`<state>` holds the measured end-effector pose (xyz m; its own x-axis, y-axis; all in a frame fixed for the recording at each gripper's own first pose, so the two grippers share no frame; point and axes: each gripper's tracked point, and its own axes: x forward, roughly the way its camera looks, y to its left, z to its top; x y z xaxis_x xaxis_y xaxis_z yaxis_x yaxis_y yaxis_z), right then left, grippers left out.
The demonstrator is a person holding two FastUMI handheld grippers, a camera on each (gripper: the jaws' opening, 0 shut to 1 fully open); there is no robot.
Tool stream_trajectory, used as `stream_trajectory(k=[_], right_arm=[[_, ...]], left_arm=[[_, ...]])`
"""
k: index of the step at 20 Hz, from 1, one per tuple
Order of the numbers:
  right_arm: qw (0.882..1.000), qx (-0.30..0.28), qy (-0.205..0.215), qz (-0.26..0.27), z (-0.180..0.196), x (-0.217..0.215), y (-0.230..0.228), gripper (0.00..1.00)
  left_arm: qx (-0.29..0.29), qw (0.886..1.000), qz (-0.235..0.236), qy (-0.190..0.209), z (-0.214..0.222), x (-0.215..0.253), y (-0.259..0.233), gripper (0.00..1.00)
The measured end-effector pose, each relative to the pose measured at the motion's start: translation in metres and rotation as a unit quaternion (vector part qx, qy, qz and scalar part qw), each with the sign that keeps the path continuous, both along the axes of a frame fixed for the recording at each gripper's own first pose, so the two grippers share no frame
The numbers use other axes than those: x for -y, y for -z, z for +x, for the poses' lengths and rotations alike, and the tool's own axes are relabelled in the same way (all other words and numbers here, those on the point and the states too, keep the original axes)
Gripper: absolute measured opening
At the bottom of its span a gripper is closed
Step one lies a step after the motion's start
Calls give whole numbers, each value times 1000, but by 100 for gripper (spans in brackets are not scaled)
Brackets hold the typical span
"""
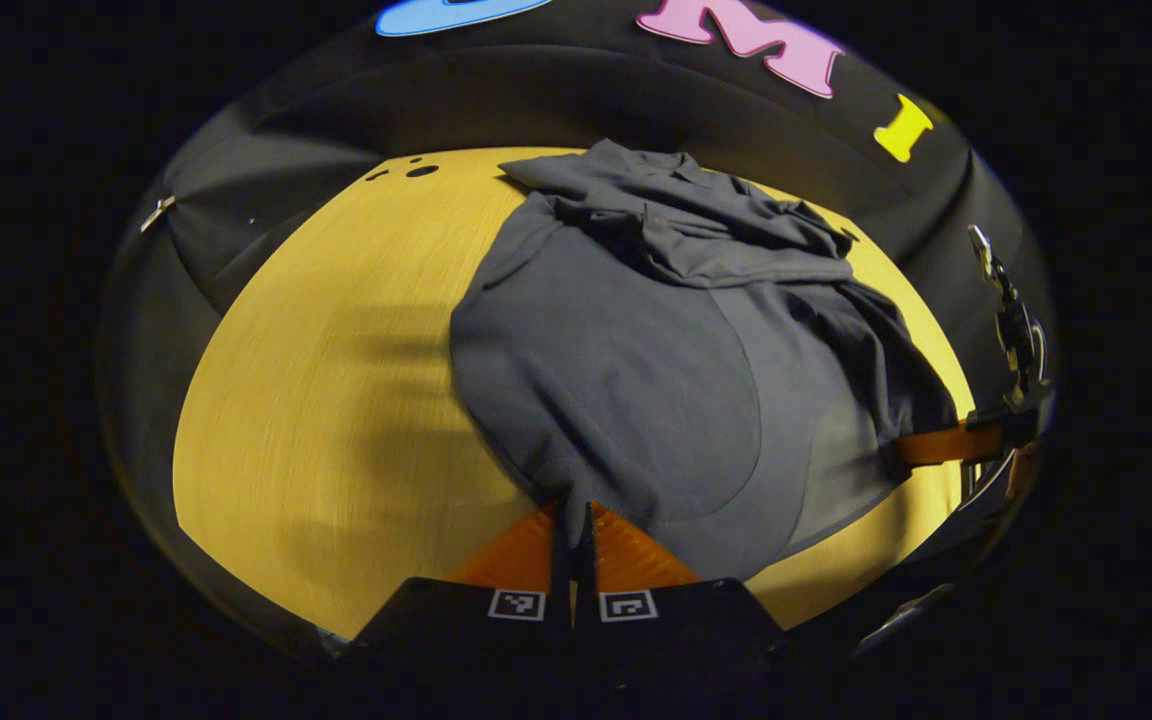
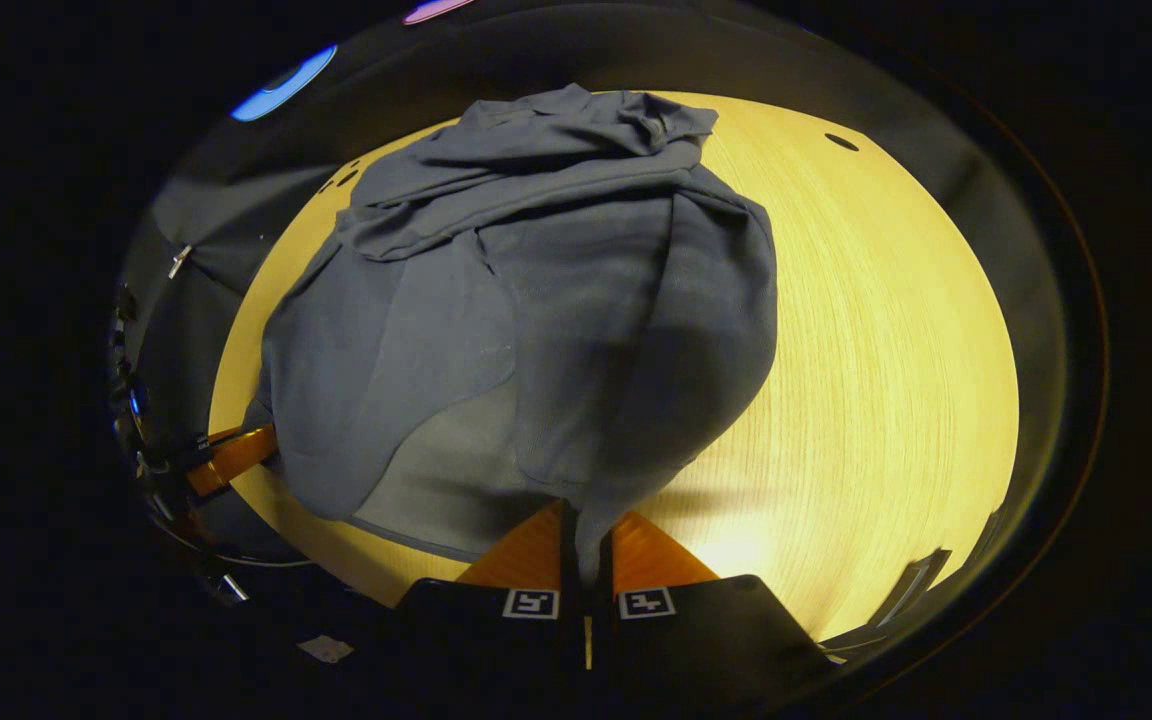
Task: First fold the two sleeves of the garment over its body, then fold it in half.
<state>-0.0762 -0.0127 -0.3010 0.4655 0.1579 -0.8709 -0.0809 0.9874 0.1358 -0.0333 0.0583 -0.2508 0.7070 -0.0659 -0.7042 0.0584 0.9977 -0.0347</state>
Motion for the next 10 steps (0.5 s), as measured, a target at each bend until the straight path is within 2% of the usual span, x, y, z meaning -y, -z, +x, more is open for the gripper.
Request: stream_trajectory(k=[5,10], right_arm=[[1000,23,13,15,4,2,-20,7],[998,58,7,21,21,-4,-50,7]], left_arm=[[43,999,-18,15,1,14,-42,6],[59,997,-42,4,9,18,-69,6]])
